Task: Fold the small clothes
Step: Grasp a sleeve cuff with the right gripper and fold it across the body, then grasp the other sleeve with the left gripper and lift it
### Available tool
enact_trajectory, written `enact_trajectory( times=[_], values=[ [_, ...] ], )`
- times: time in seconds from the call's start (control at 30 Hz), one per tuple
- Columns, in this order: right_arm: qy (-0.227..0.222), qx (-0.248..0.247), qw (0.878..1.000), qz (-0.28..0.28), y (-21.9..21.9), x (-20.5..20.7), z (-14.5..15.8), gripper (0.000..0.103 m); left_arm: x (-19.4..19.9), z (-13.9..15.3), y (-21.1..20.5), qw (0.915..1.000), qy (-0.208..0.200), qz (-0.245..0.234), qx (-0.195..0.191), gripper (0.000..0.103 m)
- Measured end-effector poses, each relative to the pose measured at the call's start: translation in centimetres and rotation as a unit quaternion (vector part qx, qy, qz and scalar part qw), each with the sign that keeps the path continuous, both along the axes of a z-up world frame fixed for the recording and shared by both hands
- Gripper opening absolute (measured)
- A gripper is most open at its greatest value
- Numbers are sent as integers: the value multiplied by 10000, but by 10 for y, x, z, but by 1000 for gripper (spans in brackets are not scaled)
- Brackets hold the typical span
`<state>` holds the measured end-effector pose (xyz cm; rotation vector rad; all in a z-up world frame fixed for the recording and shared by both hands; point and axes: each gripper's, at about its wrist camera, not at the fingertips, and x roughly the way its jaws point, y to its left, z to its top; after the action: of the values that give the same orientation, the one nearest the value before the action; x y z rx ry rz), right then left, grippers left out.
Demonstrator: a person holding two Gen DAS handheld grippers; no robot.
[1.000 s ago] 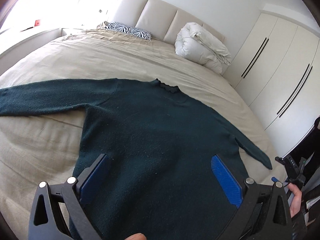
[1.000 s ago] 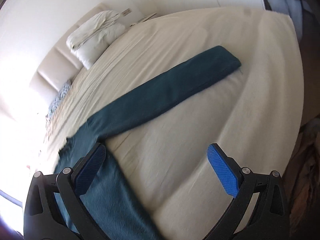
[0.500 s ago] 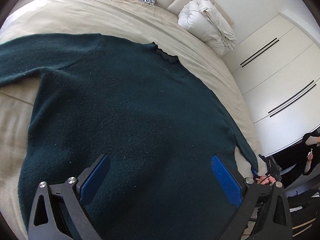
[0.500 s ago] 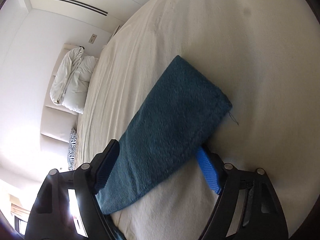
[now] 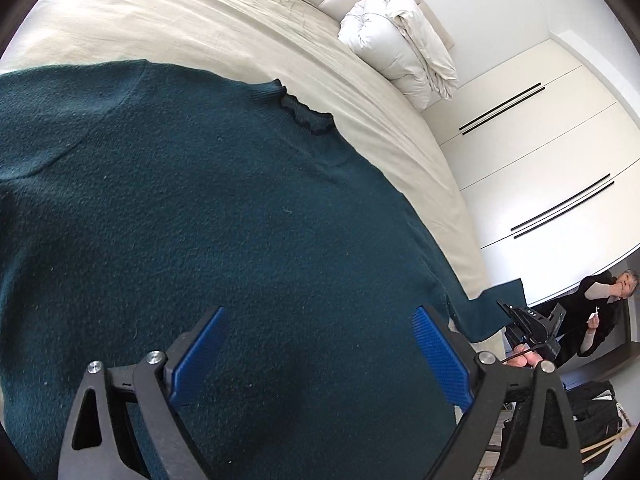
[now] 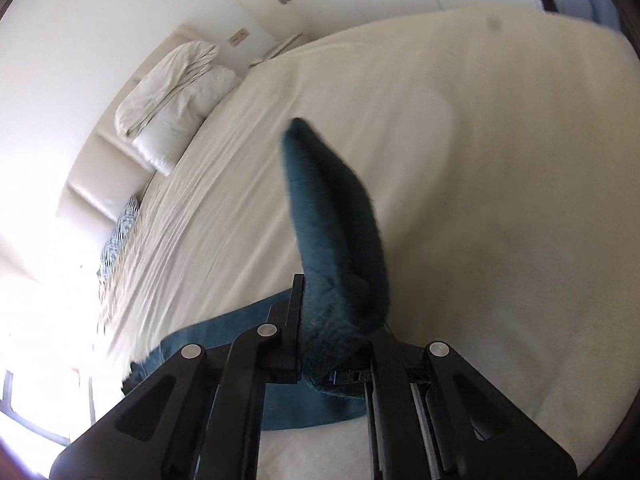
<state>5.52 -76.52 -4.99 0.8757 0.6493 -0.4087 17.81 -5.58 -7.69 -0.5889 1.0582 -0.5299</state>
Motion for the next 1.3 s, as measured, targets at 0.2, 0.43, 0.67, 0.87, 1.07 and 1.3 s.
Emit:
enact_trajectory(
  times=[0.2,0.43,0.67,0.87,1.07,1.3],
  values=[
    [150,-1729,9639,2020,160,106,62,7,9,-2,8,9983,165,-11,-557,95],
    [259,-2285,9075,3516,345,159,46,7,13,-11,19,9940,325,-93,-1040,95],
    [627,-1791,8997,3931,428,143,-13,10,27,-21,5,9908,530,-290,-1210,95],
    [303,-1333,9094,3929,430,90,-18,33,35,-29,-8,9882,777,-254,-1297,95],
    [107,-1173,9236,3648,398,41,-16,69,43,-32,-22,9878,859,-339,-1255,95],
    [-48,-62,9465,3226,352,0,-38,69,55,-29,-49,9935,833,-623,-453,13]
  ],
)
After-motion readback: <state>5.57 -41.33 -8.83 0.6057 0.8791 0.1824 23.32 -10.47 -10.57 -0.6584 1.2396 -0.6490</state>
